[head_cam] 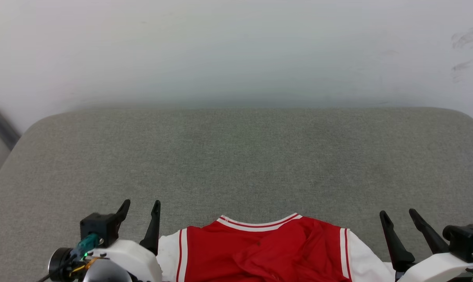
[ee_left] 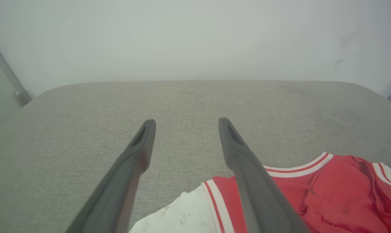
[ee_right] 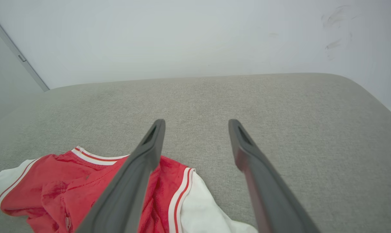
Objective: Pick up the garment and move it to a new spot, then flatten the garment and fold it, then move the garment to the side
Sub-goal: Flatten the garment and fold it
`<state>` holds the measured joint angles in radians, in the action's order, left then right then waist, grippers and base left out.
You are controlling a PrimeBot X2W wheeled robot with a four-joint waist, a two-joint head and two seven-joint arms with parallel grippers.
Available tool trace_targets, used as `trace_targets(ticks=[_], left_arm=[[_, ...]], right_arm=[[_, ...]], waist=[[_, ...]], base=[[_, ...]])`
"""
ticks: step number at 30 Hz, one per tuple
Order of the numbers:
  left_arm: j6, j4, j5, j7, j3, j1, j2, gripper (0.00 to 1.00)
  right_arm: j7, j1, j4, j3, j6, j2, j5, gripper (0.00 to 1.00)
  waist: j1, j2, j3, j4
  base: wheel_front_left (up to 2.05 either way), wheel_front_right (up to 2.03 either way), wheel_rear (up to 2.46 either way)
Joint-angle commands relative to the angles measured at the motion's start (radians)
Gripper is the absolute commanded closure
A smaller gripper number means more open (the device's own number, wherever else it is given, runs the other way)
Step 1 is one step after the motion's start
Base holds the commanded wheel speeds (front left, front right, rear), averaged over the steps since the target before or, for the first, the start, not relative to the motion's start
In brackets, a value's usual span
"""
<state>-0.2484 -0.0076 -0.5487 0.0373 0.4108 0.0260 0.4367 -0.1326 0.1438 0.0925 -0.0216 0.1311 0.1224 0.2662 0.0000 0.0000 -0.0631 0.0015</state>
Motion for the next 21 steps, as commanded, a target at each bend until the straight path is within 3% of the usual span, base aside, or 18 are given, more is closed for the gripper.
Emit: trace_targets(ticks=[1, 15, 21], left_arm=[[0.011, -0.001, -0.002, -0.025, 0.007, 0.026, 0.007, 0.00], [0.214, 0.150, -0.073, -0.516, 0.189, 0.317, 0.036, 0.00], [0.269, 0.239, -0.077, -0.645, 0.248, 0.397, 0.032, 0.00]], right_arm=[[0.006, 0.002, 0.006, -0.005, -0.001, -0.004, -0.007, 0.00], [-0.002, -0.053, 0.071, 0.018, -0.001, 0.002, -0.032, 0.00], [0.011, -0.090, 0.076, 0.032, -0.001, -0.006, -0.040, 0.00]], waist=[[0.0000, 0.0000, 0.004, -0.004], [0.0000, 0.0000, 0.130, -0.082], [0.0000, 0.0000, 0.198, -0.121]], base=[[0.00, 0.00, 0.00], [0.00, 0.00, 0.00], [0.00, 0.00, 0.00]])
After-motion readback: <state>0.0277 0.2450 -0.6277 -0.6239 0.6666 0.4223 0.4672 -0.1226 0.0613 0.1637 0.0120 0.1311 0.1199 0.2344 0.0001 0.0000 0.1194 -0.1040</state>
